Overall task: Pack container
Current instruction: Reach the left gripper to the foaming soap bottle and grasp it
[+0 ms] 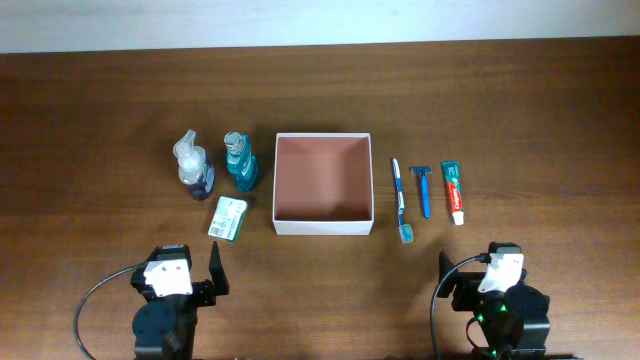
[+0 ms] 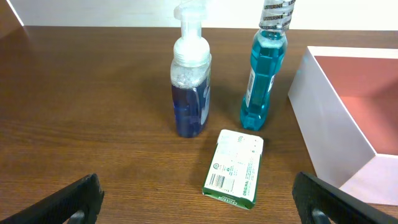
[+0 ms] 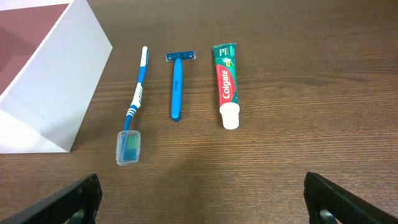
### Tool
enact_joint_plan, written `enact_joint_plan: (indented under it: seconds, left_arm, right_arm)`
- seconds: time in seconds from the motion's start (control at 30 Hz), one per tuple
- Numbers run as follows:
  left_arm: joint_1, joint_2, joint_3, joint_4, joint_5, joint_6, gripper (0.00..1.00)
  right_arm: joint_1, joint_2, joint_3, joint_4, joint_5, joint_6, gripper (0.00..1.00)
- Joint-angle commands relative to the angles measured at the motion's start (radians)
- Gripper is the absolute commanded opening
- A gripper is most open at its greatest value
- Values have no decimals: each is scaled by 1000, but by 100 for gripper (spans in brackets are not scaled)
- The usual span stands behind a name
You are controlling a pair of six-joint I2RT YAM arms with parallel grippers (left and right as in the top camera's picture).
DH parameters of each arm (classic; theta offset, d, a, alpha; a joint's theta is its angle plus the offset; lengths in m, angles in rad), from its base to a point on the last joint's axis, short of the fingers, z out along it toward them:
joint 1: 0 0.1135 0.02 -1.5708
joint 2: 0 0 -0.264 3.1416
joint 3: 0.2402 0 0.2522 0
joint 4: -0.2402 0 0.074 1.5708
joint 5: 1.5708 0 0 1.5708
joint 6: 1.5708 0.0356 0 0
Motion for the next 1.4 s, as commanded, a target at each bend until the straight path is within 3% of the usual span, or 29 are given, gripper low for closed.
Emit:
enact_joint_plan:
  seconds: [0.0, 0.37, 0.57, 0.67, 0.8, 1.0, 1.03, 1.17, 1.37]
  left_arm:
    - [-48, -6, -14, 3, 14, 19, 100]
    - [-48, -6, -14, 3, 19, 19, 100]
    - [-48, -4, 8, 17, 212, 7, 100]
    - [-48, 55, 95, 3, 207, -49, 99]
    - [-48, 285, 319, -66, 95, -48, 99]
    - [-47, 886, 865, -406, 32, -17, 99]
    - [-47, 1055, 1021, -518, 31, -12, 99]
    - [-41, 1381, 1353, -668, 32, 136, 100]
    - [-6, 1611, 1563, -686, 37, 151, 99]
  right_arm:
    - [-6, -10, -6, 2, 2, 8, 99]
    - [-6, -9, -6, 2, 2, 8, 99]
    - [-6, -10, -6, 2, 2, 8, 99]
    - [-6, -10, -6, 2, 2, 8, 99]
    - [-6, -10, -6, 2, 2, 8, 99]
    - [-6, -10, -6, 2, 2, 8, 99]
    - [-6, -10, -6, 2, 2, 8, 99]
    - [-6, -9, -6, 2, 2, 8, 99]
    - [-6, -10, -6, 2, 2, 8, 99]
